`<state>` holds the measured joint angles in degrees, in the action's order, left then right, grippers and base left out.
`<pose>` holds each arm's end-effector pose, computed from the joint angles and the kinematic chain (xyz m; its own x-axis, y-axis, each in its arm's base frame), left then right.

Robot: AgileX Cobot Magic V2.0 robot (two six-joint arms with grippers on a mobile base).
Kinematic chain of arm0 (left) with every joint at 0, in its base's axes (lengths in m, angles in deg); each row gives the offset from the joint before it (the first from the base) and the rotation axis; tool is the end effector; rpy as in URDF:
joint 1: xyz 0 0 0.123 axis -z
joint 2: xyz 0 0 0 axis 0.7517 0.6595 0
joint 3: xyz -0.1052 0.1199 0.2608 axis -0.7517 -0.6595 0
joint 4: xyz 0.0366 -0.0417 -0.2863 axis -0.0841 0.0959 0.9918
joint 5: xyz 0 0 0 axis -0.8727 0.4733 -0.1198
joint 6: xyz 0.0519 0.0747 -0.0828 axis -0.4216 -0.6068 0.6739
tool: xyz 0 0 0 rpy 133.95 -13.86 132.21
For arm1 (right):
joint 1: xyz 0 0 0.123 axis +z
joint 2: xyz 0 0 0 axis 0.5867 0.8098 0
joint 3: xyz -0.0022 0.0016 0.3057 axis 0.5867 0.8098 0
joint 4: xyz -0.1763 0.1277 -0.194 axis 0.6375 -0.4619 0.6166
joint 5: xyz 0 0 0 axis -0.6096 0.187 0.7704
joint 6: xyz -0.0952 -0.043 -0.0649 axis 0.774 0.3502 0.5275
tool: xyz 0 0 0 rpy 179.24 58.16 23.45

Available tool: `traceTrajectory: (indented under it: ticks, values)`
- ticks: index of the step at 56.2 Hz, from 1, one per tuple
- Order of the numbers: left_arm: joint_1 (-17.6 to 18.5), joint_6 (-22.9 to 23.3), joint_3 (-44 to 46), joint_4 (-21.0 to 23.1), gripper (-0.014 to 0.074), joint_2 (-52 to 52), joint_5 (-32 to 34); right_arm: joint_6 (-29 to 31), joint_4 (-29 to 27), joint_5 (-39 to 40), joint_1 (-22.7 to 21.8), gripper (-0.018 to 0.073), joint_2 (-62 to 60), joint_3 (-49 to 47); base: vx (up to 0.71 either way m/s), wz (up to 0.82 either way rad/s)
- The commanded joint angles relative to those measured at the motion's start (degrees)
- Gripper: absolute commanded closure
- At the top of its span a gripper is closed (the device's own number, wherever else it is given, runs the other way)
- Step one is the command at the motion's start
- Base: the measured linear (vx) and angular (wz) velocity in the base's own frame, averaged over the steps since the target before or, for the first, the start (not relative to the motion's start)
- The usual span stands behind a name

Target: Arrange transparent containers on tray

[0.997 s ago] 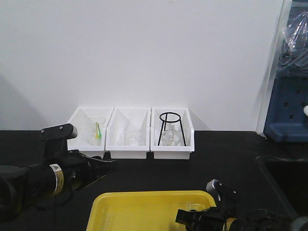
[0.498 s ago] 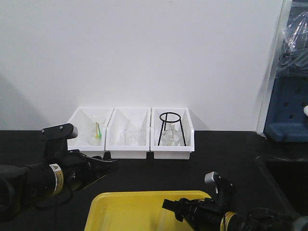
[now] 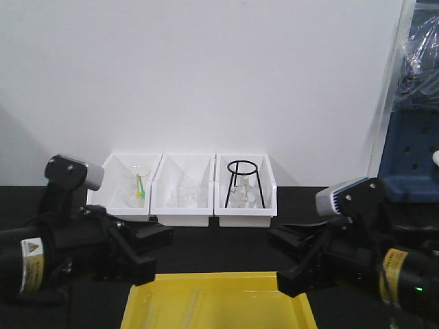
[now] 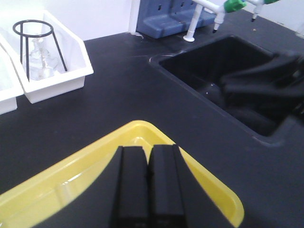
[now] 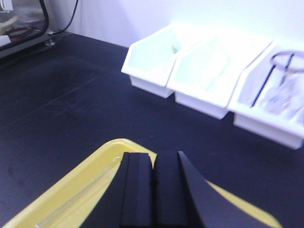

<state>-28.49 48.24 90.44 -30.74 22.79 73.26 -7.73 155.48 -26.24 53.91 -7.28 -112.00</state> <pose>0.3085 -0.1650 0.3297 -0.4088 0.0070 -0.9126 0.6111 0.7448 -0.2681 0.3119 0.1499 0.2967 -0.2506 -0.1340 -0.9588 -0.6422 0.7641 0.0611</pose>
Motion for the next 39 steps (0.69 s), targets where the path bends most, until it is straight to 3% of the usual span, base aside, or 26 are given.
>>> traceTrajectory:
  ticks: [1,5,12,24,39]
  values:
    - [0.3,-0.3,-3.0,-4.4,0.0599,-5.4,0.1,-7.1,8.3,-0.9,-0.2,0.0572,-7.4,0.0,0.00,0.00]
    - [0.3,-0.2,-8.8,-4.4,0.0598,-9.5,1.2,-13.4,14.7,-0.9,-0.2,0.0572,-13.0,2.6,0.00,0.00]
    - [0.3,-0.2,-16.7,-4.3,0.0597,-16.2,2.0,-18.6,19.5,-0.9,-0.2,0.0572,-19.5,6.5,0.00,0.00]
    - [0.3,-0.2,-23.0,-4.3,0.0597,-22.6,1.6,-18.6,21.8,-0.9,-0.2,0.0572,-25.4,8.3,0.00,0.00]
    - [0.3,-0.2,-23.8,-4.3,0.0597,-22.9,1.5,-18.6,21.8,-0.9,-0.2,0.0572,-26.3,8.3,0.00,0.00]
